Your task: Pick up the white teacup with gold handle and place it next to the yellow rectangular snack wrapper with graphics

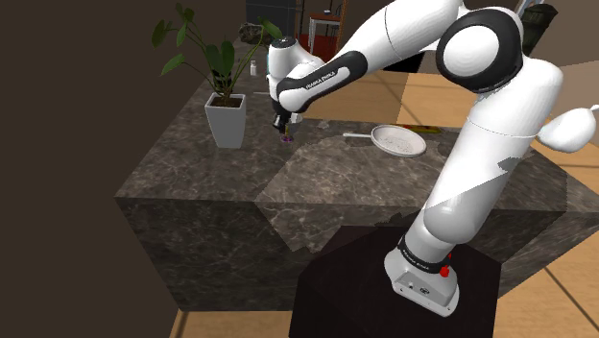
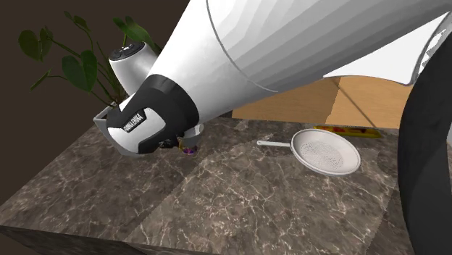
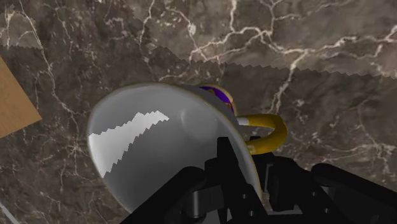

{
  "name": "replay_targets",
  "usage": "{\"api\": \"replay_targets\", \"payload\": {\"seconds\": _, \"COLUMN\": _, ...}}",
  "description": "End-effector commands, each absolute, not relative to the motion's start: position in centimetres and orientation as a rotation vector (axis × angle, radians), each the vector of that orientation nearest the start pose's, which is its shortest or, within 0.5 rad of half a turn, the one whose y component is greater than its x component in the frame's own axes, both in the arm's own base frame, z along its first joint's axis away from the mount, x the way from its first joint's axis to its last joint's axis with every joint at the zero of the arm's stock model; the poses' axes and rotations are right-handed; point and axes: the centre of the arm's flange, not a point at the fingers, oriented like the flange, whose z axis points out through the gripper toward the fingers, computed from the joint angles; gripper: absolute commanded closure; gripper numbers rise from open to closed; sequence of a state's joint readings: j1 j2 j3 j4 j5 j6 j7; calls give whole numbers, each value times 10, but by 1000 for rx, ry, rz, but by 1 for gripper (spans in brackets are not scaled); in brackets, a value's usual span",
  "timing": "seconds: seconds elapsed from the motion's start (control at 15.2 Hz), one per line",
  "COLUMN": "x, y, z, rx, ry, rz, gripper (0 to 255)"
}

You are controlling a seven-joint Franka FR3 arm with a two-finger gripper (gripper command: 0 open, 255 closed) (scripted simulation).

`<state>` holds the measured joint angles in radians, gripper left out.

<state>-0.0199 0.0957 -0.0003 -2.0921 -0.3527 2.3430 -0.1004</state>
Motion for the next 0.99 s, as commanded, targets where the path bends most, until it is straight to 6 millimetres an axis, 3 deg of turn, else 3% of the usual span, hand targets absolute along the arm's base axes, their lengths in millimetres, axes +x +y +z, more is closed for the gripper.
{"api": "replay_targets", "payload": {"seconds": 0.0, "x": 578, "y": -16, "z": 404, "rx": -3372, "ry": -524, "rz": -235, "gripper": 255}}
{"api": "replay_targets", "payload": {"seconds": 0.92, "x": 578, "y": -16, "z": 478, "rx": -3372, "ry": -524, "rz": -235, "gripper": 255}}
